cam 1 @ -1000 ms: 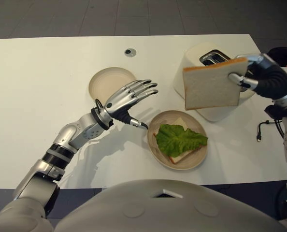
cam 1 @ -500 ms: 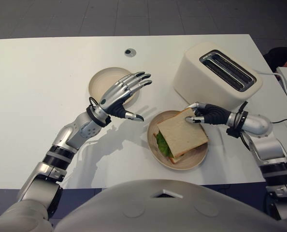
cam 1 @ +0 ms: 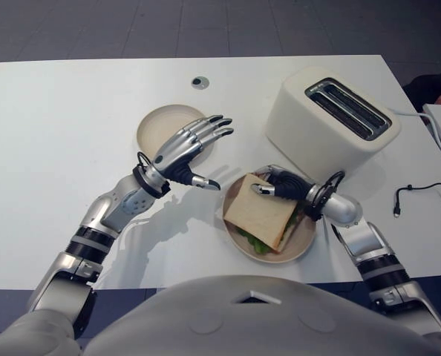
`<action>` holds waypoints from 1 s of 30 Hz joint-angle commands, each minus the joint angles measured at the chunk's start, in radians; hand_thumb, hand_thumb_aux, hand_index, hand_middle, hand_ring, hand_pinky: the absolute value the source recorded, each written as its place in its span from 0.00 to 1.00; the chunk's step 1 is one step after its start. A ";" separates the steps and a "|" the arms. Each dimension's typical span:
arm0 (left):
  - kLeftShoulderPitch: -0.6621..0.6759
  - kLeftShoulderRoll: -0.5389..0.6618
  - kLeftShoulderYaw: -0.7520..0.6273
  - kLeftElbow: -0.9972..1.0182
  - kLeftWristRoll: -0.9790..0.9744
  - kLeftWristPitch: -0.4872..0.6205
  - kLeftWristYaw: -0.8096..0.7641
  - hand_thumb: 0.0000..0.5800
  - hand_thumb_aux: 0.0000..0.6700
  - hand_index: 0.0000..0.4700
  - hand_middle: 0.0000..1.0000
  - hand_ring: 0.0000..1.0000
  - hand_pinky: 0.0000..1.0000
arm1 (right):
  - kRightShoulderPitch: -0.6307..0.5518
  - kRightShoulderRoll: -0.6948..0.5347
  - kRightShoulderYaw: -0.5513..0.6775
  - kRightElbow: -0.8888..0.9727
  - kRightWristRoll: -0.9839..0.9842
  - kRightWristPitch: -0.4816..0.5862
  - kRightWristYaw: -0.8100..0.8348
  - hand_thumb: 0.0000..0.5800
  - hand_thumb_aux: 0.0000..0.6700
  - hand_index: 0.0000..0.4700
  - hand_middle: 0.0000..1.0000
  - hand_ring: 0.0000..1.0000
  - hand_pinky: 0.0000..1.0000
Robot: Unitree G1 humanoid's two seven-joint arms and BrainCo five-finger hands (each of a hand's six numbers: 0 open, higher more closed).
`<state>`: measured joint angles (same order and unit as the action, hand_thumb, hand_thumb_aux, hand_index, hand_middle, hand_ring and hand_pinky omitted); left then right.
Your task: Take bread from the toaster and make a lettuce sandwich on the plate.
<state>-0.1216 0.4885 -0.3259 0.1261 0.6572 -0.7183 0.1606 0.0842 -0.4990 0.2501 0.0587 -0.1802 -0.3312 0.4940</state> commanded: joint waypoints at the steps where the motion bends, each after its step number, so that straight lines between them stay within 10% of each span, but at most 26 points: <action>1: 0.007 -0.004 0.008 -0.004 -0.006 -0.004 -0.016 0.00 0.00 0.00 0.00 0.00 0.00 | 0.031 0.025 0.025 -0.036 -0.035 0.032 -0.018 1.00 1.00 1.00 1.00 1.00 1.00; 11: 0.004 -0.005 0.004 -0.002 -0.007 -0.028 -0.030 0.00 0.00 0.00 0.00 0.00 0.00 | -0.027 0.124 0.036 -0.093 -0.038 0.058 -0.068 1.00 1.00 1.00 1.00 1.00 1.00; 23: 0.010 -0.018 -0.011 0.000 -0.012 -0.093 -0.069 0.00 0.00 0.00 0.00 0.00 0.00 | -0.013 -0.032 0.021 -0.157 -0.117 0.013 0.007 0.99 0.92 0.92 0.94 0.94 0.94; 26: 0.010 -0.018 -0.009 0.005 -0.008 -0.092 -0.070 0.00 0.00 0.00 0.00 0.00 0.00 | -0.004 -0.055 0.000 -0.179 -0.158 0.019 -0.019 0.75 0.50 0.50 0.90 0.90 0.90; 28: 0.009 -0.020 -0.009 0.010 -0.001 -0.092 -0.067 0.00 0.00 0.00 0.00 0.00 0.00 | -0.006 -0.058 -0.007 -0.177 -0.185 0.021 -0.042 0.00 0.00 0.00 0.87 0.87 0.87; 30: 0.009 -0.020 -0.010 0.012 0.006 -0.091 -0.066 0.00 0.00 0.00 0.00 0.00 0.00 | -0.008 -0.056 -0.015 -0.175 -0.213 0.023 -0.069 0.00 0.00 0.00 0.83 0.83 0.83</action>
<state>-0.1086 0.4674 -0.3403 0.1269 0.6486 -0.8141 0.1010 0.0769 -0.5461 0.2500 -0.1124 -0.3690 -0.3163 0.4442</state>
